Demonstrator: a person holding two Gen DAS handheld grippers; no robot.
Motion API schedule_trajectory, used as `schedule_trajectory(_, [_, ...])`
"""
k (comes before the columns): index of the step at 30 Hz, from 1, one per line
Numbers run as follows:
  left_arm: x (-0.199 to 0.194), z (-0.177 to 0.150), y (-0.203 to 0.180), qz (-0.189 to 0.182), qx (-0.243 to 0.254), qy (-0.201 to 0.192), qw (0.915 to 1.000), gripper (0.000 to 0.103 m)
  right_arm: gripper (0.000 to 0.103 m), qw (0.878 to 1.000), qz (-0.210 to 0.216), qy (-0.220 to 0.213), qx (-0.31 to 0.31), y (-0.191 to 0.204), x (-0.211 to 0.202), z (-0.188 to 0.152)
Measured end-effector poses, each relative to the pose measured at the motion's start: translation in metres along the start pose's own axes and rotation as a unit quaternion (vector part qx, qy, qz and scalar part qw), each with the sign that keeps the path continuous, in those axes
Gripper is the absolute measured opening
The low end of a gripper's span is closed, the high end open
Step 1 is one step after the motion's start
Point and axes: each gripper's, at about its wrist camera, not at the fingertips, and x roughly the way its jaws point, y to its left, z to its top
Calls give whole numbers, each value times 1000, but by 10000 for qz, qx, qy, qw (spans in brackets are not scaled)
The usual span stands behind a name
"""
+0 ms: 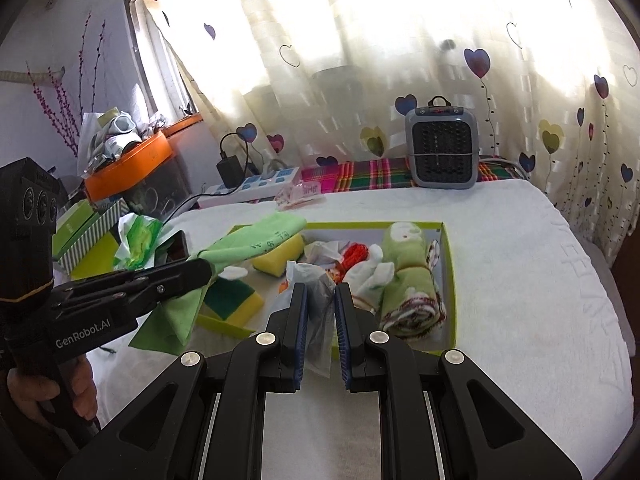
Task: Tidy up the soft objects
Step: 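Lift and carry green cloth with left tool while right tool carries bag over lid, then lower green cloth into lid, open left tool while right tool releases bag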
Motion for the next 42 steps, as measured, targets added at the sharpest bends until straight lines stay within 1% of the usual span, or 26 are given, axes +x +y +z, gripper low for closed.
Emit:
schedule_trajectory(11, [25,13,11,62,-14,71,10000,9,14,9999,-57,91,-45,-5,22,14])
schedule_trajectory(16, [39,18,17,146,-40,141,9998,9,14,9998,-122,159,-86,-6,34,18])
schedule_trajectory(24, [64,17,24,233,-85,342,9991,10,14,9991,-234,340,-118,-9,57,17])
schedule_trajectory(33, [75,12,26,297,-88,468,9984,10,14,9975,-381,574,-175,-13,76,11])
schedule_trajectory(38, [78,10,27,369,-107,516,9979,15,15,9969,-460,615,-190,-15,81,9])
schedule_trajectory(40, [80,10,27,388,-99,535,9978,20,15,9969,-452,609,-192,-15,81,9])
schedule_trajectory(42, [80,9,26,436,-65,530,9976,22,15,9968,-476,607,-216,-15,81,8])
